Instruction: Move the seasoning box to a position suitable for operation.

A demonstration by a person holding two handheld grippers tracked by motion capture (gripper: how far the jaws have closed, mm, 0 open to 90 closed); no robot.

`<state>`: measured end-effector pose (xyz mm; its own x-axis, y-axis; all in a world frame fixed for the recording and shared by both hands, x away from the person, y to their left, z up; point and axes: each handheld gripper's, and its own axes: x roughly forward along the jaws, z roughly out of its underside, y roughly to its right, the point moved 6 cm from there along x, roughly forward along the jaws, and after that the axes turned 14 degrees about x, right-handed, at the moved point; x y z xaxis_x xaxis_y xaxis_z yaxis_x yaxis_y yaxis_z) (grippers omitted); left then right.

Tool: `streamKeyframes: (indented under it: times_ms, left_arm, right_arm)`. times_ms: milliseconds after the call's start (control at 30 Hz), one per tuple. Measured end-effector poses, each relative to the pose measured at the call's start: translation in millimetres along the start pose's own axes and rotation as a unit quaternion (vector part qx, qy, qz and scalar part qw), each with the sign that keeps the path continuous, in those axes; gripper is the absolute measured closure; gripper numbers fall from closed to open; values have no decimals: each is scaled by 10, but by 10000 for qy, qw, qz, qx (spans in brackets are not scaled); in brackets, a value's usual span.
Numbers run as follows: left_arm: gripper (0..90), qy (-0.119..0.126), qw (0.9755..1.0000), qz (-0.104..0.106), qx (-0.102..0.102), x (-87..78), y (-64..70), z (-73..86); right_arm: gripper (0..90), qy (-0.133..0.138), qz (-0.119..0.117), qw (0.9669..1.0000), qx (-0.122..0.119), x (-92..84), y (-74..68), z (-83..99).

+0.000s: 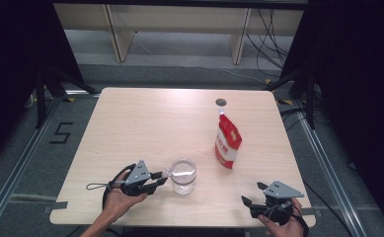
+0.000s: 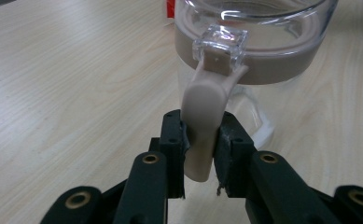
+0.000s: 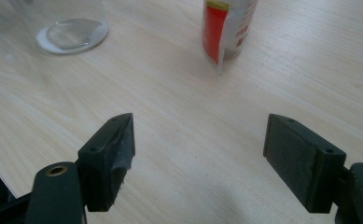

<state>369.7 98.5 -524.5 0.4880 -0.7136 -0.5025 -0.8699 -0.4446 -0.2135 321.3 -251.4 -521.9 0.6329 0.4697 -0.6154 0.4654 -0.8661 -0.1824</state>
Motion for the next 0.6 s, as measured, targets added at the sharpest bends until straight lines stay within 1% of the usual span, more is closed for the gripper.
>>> streamKeyframes:
  times_ms: [67, 100, 133, 167, 200, 233, 267, 300, 367, 400, 467, 533, 600]
  left_arm:
    - [744, 42, 9999, 102, 32, 2, 40, -10]
    - [743, 66, 9999, 107, 105, 2, 52, -16]
    - [744, 70, 9999, 132, 78, 4, 73, -21]
    - [744, 6, 9998, 134, 146, -6, 77, -20]
    - [743, 56, 9998, 158, 114, 0, 95, -28]
    - [743, 58, 9998, 171, 73, -2, 118, -31]
    - [744, 83, 9997, 204, 99, -2, 128, -34]
    - [743, 110, 9997, 202, 52, -1, 147, -43]
    - [743, 89, 9997, 216, 110, -10, 158, -41]
    - [743, 114, 9996, 228, 70, -9, 177, -45]
    - [743, 110, 9994, 315, 136, -13, 192, -45]
    - [744, 68, 9993, 301, 216, -21, 205, -45]
    - [743, 118, 9993, 329, 158, -22, 243, -61]
  right_arm:
    - [260, -17, -14, 9999, 153, -7, -25, 8]
    - [260, -2, -14, 10000, 2, 1, -3, 1]
    - [260, -51, -26, 10000, 5, 2, -5, 6]
    - [260, -32, -32, 10000, 18, 8, -11, 8]
    - [260, -105, -39, 9998, 178, 0, -43, 25]
    - [260, -93, -45, 9998, 146, 1, -43, 22]
    - [261, -17, -110, 9999, 3, 15, -23, 2]
    - [260, -25, -49, 10000, 12, 5, -20, 4]
    - [260, -25, -32, 10000, -5, 7, -10, 6]
    - [261, -28, -30, 10000, -1, 7, -8, 6]
    - [260, -27, -36, 10000, -4, 6, -10, 5]
    - [261, -24, -46, 10000, -15, 7, -11, 6]
    - [261, -27, -47, 10000, -4, 6, -8, 7]
